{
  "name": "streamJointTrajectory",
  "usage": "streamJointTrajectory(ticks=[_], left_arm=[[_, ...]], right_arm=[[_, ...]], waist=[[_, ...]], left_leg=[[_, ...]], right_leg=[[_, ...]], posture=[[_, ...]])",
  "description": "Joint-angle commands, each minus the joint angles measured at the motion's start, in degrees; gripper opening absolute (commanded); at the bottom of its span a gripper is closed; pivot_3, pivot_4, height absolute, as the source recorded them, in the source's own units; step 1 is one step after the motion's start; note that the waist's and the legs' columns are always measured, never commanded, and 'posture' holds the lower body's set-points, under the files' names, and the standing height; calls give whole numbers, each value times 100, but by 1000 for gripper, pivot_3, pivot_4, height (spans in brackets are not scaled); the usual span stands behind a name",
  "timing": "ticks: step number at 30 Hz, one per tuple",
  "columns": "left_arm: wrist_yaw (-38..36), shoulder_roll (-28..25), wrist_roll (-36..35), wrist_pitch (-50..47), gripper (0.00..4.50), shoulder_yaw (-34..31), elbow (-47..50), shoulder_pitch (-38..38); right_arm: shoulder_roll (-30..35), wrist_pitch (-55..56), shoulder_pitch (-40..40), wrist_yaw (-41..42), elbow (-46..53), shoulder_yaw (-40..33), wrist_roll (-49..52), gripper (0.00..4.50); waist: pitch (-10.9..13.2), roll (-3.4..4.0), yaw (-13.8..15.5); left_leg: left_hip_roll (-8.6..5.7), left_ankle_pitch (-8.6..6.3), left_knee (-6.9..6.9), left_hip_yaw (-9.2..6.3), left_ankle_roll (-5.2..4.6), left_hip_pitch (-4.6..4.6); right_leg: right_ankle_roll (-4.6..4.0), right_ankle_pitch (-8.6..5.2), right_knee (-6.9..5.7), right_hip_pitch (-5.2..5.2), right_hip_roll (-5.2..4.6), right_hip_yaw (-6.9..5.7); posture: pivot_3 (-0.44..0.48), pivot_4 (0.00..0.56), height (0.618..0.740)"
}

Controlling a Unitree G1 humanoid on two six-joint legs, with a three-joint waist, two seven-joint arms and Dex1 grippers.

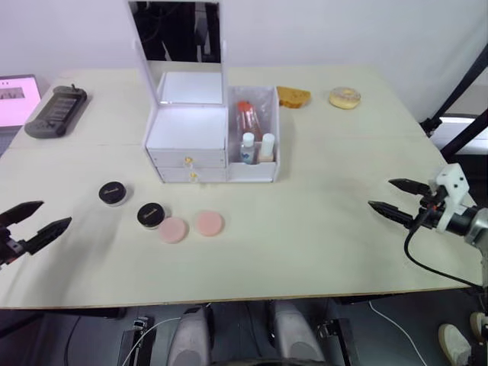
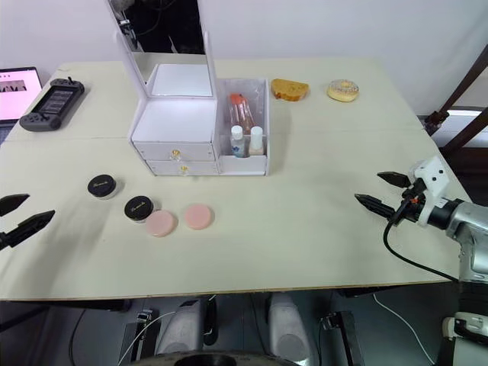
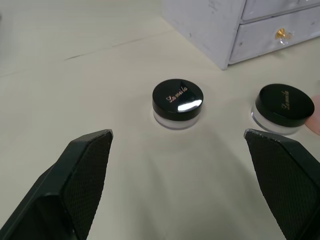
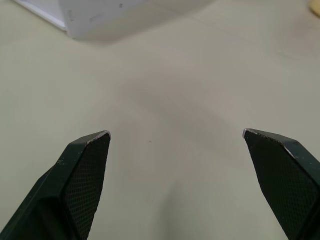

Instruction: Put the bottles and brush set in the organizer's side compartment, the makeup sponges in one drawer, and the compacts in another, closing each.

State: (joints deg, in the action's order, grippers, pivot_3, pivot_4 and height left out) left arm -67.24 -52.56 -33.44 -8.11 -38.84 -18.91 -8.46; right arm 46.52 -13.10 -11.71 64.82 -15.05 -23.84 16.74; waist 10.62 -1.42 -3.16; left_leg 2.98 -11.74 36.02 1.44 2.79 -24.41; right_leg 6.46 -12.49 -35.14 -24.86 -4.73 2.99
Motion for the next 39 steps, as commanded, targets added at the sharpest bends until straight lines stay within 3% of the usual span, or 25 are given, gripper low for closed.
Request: streamJointTrajectory(ticks=[1, 6, 11, 16, 19, 22, 28, 31, 32, 39], left_arm=[[35, -30, -26, 7, 4456, -247, 193, -106], [487, 408, -331, -510, 4456, -195, 1395, -406], [1654, 1492, -694, -804, 4456, -41, 3173, -554], [2931, 2618, -189, -685, 4456, 905, 4622, -571], [3602, 3028, 316, -730, 4456, 1611, 5116, -376], [4435, 3491, 997, -845, 4456, 2476, 5208, 102], [5154, 4006, 1599, -937, 4456, 3246, 4867, 726], [5285, 4113, 1764, -893, 3736, 3410, 4720, 900], [5331, 4132, 1815, -890, 3250, 3434, 4683, 937], [5473, 4387, 1988, -685, 3250, 3641, 4262, 1271]], right_arm=[[178, -45, -138, -63, 200, -155, 303, 4500], [202, -1095, -298, 143, 1428, 120, 1145, 4500], [235, -1814, -805, 154, 2649, 809, 1653, 4500], [213, -2224, -1521, 11, 3207, 1444, 1784, 4500], [167, -2243, -1830, -125, 3385, 1750, 1676, 4500], [138, -2251, -2076, -250, 3487, 1987, 1552, 4500], [168, -2407, -2235, -399, 3597, 2092, 1605, 4500], [179, -2455, -2284, -444, 3652, 2098, 1626, 4500], [187, -2466, -2293, -455, 3664, 2095, 1628, 4500], [227, -2530, -2308, -548, 3750, 2090, 1617, 4500]], waist=[[0, 0, -10], [1, 1, -62], [0, -5, -76], [-2, -13, -27], [-3, -15, 52], [-12, -27, 100], [-15, -37, 107], [-15, -37, 97], [-15, -37, 92], [-15, -38, 110]], left_leg=[[0, 1, -1, 0, -2, 0], [1, 5, -4, 1, -8, -3], [7, 5, 3, -5, -8, -1], [1, 5, 9, -2, -9, -1], [0, 6, 18, -7, -10, -1], [-4, 6, 19, -11, -11, 0], [-7, 6, 32, -16, -12, -2], [-6, 7, 26, -20, -13, 1], [-6, 7, 24, -20, -13, 1], [-6, 7, 29, -21, -13, -1]], right_leg=[[0, 0, 0, 0, 0, 0], [1, 0, 0, 0, -1, 1], [1, 0, -2, 7, 4, -3], [1, -1, 1, 13, 3, 0], [2, 0, 0, 16, 7, -1], [2, 0, 1, 20, 8, 0], [2, 0, 2, 32, 10, -1], [4, 0, 0, 30, 16, -2], [4, 0, 0, 30, 16, -2], [4, -1, 0, 30, 17, -2]], posture=[[0, 150, 738], [0, 150, 738], [0, 150, 738], [0, 150, 738], [0, 150, 738], [0, 150, 738], [0, 150, 738], [0, 150, 738], [0, 150, 738], [0, 150, 738]])
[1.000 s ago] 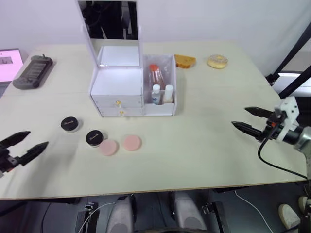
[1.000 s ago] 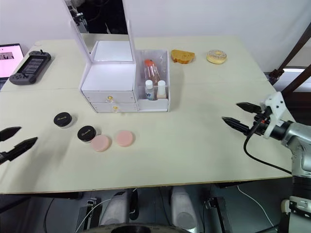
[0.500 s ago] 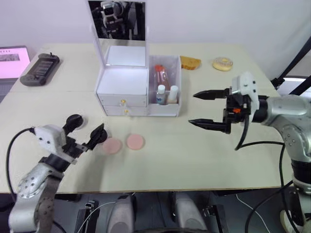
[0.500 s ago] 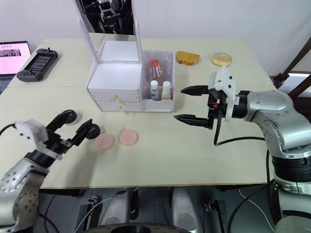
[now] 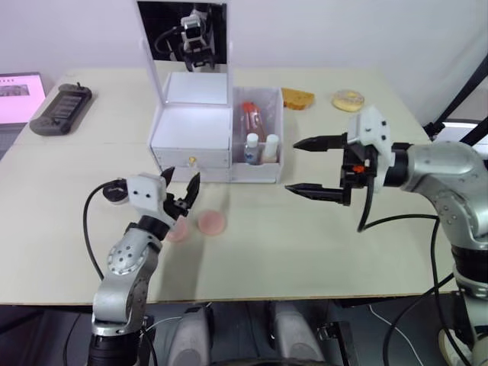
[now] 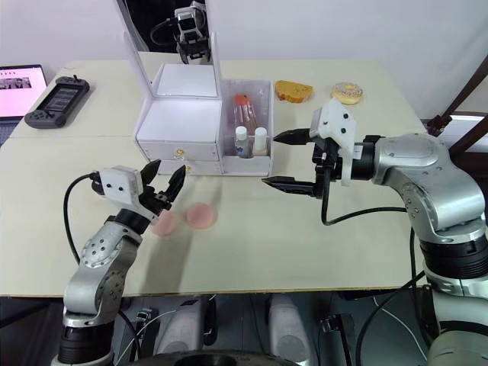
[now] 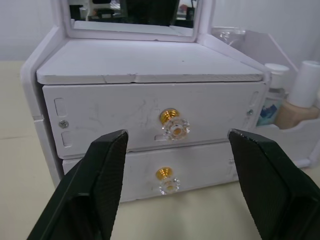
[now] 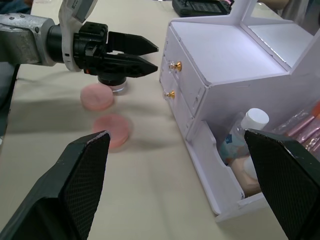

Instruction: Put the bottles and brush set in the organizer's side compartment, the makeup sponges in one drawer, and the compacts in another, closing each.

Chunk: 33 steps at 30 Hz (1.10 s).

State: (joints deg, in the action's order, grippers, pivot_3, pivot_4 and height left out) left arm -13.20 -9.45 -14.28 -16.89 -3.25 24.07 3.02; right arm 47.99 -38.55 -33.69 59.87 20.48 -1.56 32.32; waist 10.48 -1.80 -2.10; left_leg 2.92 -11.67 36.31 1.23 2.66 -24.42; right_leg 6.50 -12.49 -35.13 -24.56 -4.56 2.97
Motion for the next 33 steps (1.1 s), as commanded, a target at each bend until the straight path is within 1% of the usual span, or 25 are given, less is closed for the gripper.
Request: streamJointTrajectory(ticks=[1, 4, 15, 18, 19, 20, 21, 22, 23, 30, 31, 33], left_arm=[[76, 96, 87, 217, 3250, 91, -73, 144], [99, 88, 283, 309, 3250, 203, -280, 283], [211, 250, 338, 504, 3250, 214, -665, 514], [223, 276, 350, 549, 2423, 211, -717, 560], [225, 281, 351, 555, 1920, 210, -738, 579], [229, 293, 343, 561, 1509, 202, -751, 600], [230, 302, 339, 568, 894, 196, -765, 614], [226, 310, 335, 575, 420, 196, -774, 625], [207, 310, 320, 569, 320, 204, -778, 628], [131, 296, 281, 492, 319, 247, -550, 414], [87, 264, 261, 455, 111, 261, -445, 324], [27, 204, 223, 399, 46, 272, -197, 123]], right_arm=[[79, 15, -108, -61, 202, -140, 60, 4500], [87, 30, -136, -94, 196, -145, 32, 4500], [163, 176, -222, -35, 98, -151, -19, 4500], [163, 191, -226, -35, 94, -139, -23, 4500], [166, 197, -227, -31, 91, -130, -28, 4500], [174, 214, -228, -20, 87, -119, -39, 4500], [179, 231, -226, -13, 81, -109, -49, 4500], [183, 239, -229, -8, 69, -102, -55, 4500], [189, 249, -231, 3, 59, -94, -65, 4500], [173, 364, -264, 103, -34, -12, -153, 4500], [158, 379, -276, 117, -53, -1, -160, 4500], [132, 397, -301, 150, -83, 25, -170, 4500]], waist=[[0, 0, 6], [0, 0, 11], [0, 0, 32], [0, 0, 66], [0, 0, 81], [0, 0, 99], [0, 0, 114], [0, 0, 123], [0, 0, 126], [0, 0, 111], [0, 0, 117], [0, 0, 121]], left_leg=[[0, 0, 0, 0, 0, 0], [0, 0, 0, 0, 0, 0], [0, 0, -1, -1, 0, 0], [0, 0, -1, -1, 0, 0], [0, 0, -1, -1, 0, 0], [0, 0, -1, -1, 0, 1], [0, 0, -1, -1, 0, 0], [0, 0, -1, -1, 0, 0], [0, 0, 0, -1, 0, -1], [0, 0, -3, 0, 0, -1], [0, 0, -3, 0, 0, -1], [0, 0, -4, 0, 0, -1]], right_leg=[[0, 0, 0, 1, 0, 0], [0, 0, 0, 1, 0, 0], [0, 0, 0, 1, 0, -1], [0, 0, 0, 1, 0, -1], [0, 0, 0, 0, 0, -1], [0, 0, 0, 0, 0, -1], [0, 0, 0, 0, 0, -1], [0, 0, 0, 0, 0, -1], [0, 0, 1, 0, 0, -1], [0, 0, 3, 0, 0, -1], [0, 0, 3, 0, 0, -1], [1, 0, 4, -1, 0, -1]], posture=[[0, 150, 738], [0, 150, 738], [0, 150, 738], [0, 150, 738], [0, 150, 738], [0, 150, 738], [0, 150, 738], [0, 150, 738], [0, 150, 738], [0, 150, 738], [0, 150, 738], [0, 150, 738]])
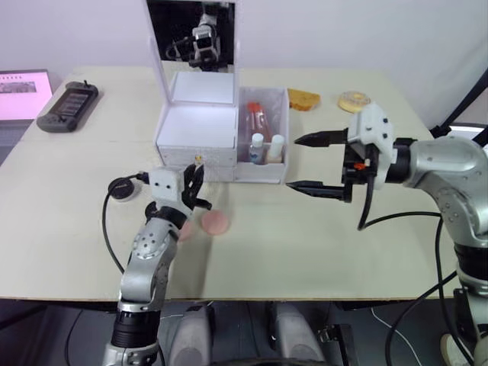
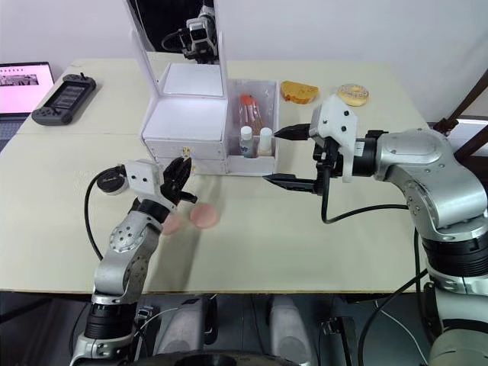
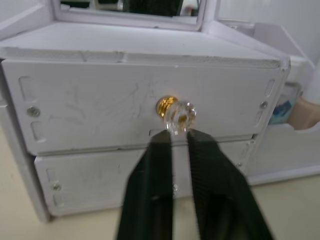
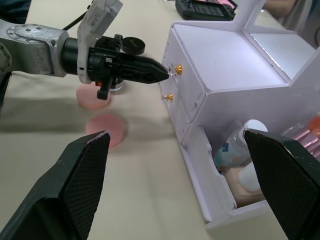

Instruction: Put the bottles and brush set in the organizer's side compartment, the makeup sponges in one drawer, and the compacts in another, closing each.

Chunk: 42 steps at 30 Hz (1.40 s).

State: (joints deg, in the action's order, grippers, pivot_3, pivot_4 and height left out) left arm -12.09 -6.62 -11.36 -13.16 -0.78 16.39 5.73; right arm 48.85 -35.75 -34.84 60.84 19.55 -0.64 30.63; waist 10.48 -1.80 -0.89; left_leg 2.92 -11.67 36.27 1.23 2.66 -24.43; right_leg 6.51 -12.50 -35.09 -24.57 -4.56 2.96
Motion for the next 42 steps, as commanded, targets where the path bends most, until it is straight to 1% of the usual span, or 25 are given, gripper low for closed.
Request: streamJointTrajectory(ticks=[1, 6, 9, 11, 13, 16, 18, 23, 33, 36, 38, 39, 42], left_arm=[[-120, -124, -85, -12, 46, 34, 701, -250], [-259, -335, -229, -186, 46, -37, 1187, -697], [-120, -290, -239, -223, 46, -97, 1212, -631], [-91, -146, -441, -262, 560, -120, 1198, -509], [-55, -86, -421, -274, 1365, -77, 1158, -405], [149, 5, -165, -313, 3015, 50, 949, -166], [210, 46, -68, -311, 4013, 118, 805, -32], [310, 96, 30, -267, 4013, 102, 560, 163], [287, 229, 108, -105, 4013, 230, 273, 341], [311, 257, 130, -59, 3197, 219, 216, 367], [320, 263, 127, -51, 2221, 214, 204, 376], [325, 262, 129, -55, 1618, 216, 201, 377], [333, 263, 135, -50, 1618, 225, 188, 385]], right_arm=[[35, 127, -195, 67, -2, -52, -7, 4500], [5, 195, -193, 125, -64, 22, -41, 4500], [-31, 199, -212, 121, -68, 56, -25, 4500], [-41, 202, -226, 128, -67, 72, -25, 4500], [-41, 207, -239, 136, -73, 80, -25, 4500], [-45, 205, -267, 125, -74, 101, -32, 4500], [-44, 186, -270, 107, -43, 100, -26, 4500], [-3, 152, -253, 80, 19, 61, -12, 4500], [59, 130, -295, 10, 53, 14, -20, 4500], [69, 124, -301, -1, 61, 20, -19, 4500], [77, 108, -323, -2, 57, 18, -12, 4500], [81, 102, -330, -2, 57, 19, -11, 4500], [90, 98, -336, -1, 55, 27, -17, 4500]], waist=[[0, 0, 0], [0, 0, -7], [0, 0, -3], [0, 0, 6], [1, 0, 10], [1, 0, 9], [1, 0, 10], [1, 0, 5], [1, 0, 10], [1, 0, 11], [1, 0, 12], [1, 0, 11], [1, 0, 11]], left_leg=[[0, 0, 0, 0, 0, 0], [0, 0, -1, 0, 0, 0], [0, -1, 0, 0, 1, 0], [0, -1, 2, 0, 1, 0], [0, -1, 4, 0, 1, -3], [-1, -1, 1, 1, 1, -3], [-1, -1, -2, 0, 0, -3], [-1, -1, -4, 0, -1, -3], [-1, -1, -2, 0, -1, -3], [-1, -1, -3, 0, -1, -4], [-1, -1, -3, 0, -1, -3], [-1, -1, -3, 0, -1, -3], [-1, -1, -2, 0, -1, -4]], right_leg=[[0, 0, 1, 0, -1, 0], [0, 0, 2, -1, -2, 0], [-1, 0, 2, -2, -3, 0], [-1, 0, 2, -2, -3, 0], [-1, 0, 4, -1, -4, 0], [0, 0, 7, -1, -4, 0], [0, 0, 7, -1, -3, -1], [2, -1, 7, -2, -1, -1], [1, -1, 7, -2, -2, -1], [1, -1, 7, -2, -1, -1], [1, -1, 7, -2, -1, -2], [1, -1, 7, -2, -1, -1], [1, -1, 7, -2, -2, -1]], posture=[[0, 150, 738], [0, 150, 738], [0, 150, 738], [0, 150, 738], [0, 150, 738], [0, 150, 738], [0, 150, 738], [0, 150, 738], [0, 150, 738], [0, 150, 738], [0, 150, 738], [0, 150, 738], [0, 150, 738]])
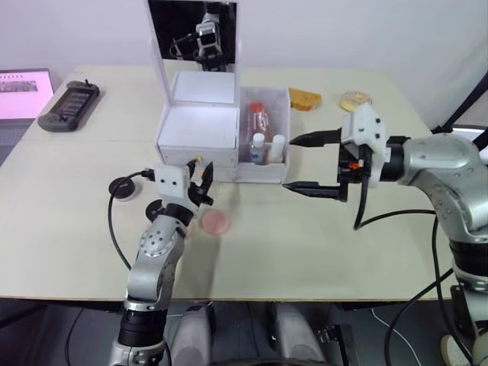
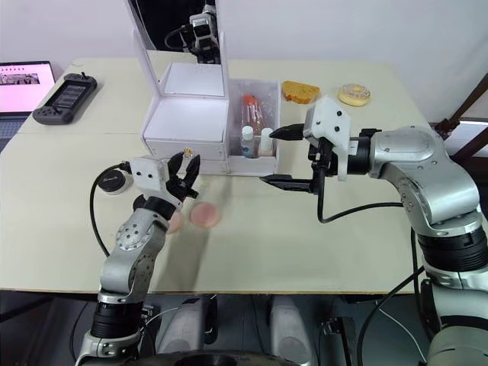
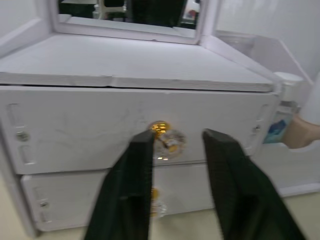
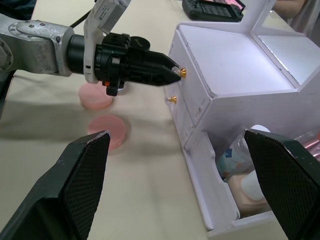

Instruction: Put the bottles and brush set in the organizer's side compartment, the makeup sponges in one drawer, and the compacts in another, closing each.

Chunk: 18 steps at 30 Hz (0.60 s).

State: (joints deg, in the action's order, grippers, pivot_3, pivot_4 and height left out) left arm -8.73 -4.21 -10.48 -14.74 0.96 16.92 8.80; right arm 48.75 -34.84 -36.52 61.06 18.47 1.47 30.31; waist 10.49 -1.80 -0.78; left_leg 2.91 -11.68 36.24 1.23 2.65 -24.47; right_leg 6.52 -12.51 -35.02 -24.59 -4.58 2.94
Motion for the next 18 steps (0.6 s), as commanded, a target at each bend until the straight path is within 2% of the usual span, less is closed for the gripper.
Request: streamJointTrajectory(ticks=[1, 18], left_arm=[[1, 23, 50, 108, 1618, 55, 139, 74], [136, 70, 111, 157, 1618, 14, -89, 229]], right_arm=[[109, 5, -167, -17, 164, -181, 11, 4500], [98, 26, -241, -28, 131, -153, -48, 4500]], waist=[[0, 0, 1], [0, 0, 5]], left_leg=[[0, 0, 0, 0, 0, 0], [0, 0, 0, 0, 0, 0]], right_leg=[[0, 0, 0, 0, 0, 0], [0, 0, 0, 0, 0, 0]], posture=[[0, 150, 738], [0, 150, 738]])
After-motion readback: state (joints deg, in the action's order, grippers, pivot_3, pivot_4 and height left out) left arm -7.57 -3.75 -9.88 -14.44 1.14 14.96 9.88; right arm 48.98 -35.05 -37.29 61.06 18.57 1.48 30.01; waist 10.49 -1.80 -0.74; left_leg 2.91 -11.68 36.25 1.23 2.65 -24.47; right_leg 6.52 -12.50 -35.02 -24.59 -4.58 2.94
